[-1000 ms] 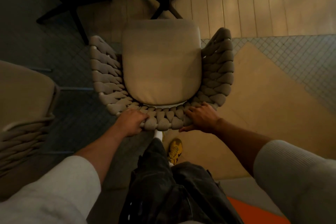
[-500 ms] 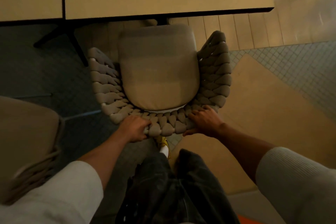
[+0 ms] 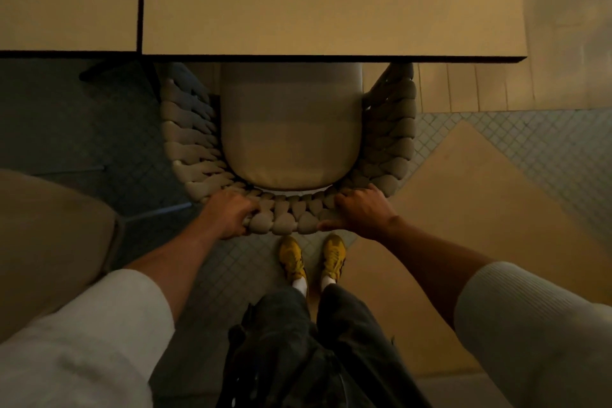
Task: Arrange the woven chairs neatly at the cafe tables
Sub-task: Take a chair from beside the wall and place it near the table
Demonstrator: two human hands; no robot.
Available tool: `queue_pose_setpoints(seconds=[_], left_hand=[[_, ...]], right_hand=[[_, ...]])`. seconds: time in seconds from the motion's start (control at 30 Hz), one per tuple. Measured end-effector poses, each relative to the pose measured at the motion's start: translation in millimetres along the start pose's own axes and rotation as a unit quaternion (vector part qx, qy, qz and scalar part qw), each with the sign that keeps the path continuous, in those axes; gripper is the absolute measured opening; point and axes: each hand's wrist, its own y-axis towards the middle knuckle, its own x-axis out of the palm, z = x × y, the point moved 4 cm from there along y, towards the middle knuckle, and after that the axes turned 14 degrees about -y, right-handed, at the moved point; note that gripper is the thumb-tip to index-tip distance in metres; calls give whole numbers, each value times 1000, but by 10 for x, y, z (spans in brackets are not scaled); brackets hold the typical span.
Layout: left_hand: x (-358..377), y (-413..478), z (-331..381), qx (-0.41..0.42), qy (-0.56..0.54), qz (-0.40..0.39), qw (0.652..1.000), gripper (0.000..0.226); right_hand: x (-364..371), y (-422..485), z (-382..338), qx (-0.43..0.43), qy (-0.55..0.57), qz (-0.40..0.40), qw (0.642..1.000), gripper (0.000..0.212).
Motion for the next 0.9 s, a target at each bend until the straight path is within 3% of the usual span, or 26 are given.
queue_pose_setpoints(seconds=[0.1, 0.23, 0.43, 0.57, 0.7, 0.77, 0.9], left_hand=[[-39, -19, -30, -26, 0, -2, 1000, 45], [-48, -38, 82, -38, 16, -28, 999, 40], [-177, -100, 244, -48, 33, -67, 996, 47], [-239, -184, 323, -67, 13, -50, 996, 50], [-196, -231, 352, -61, -54, -30, 996, 68], [-147, -203, 263, -62, -36, -27, 997, 80], [-14, -109, 15, -61, 35, -23, 997, 73]], right_hand=[[35, 214, 186, 57, 33, -34, 997, 45], [72, 308, 453, 64, 54, -80, 993, 45], [-62, 172, 586, 45, 36, -76, 995, 35], [-162, 76, 506, 31, 74, -89, 993, 43], [-122, -24, 254, -38, 40, -65, 996, 78], [-55, -15, 88, -64, 27, -49, 996, 93], [150, 40, -193, -117, 7, -40, 992, 88]])
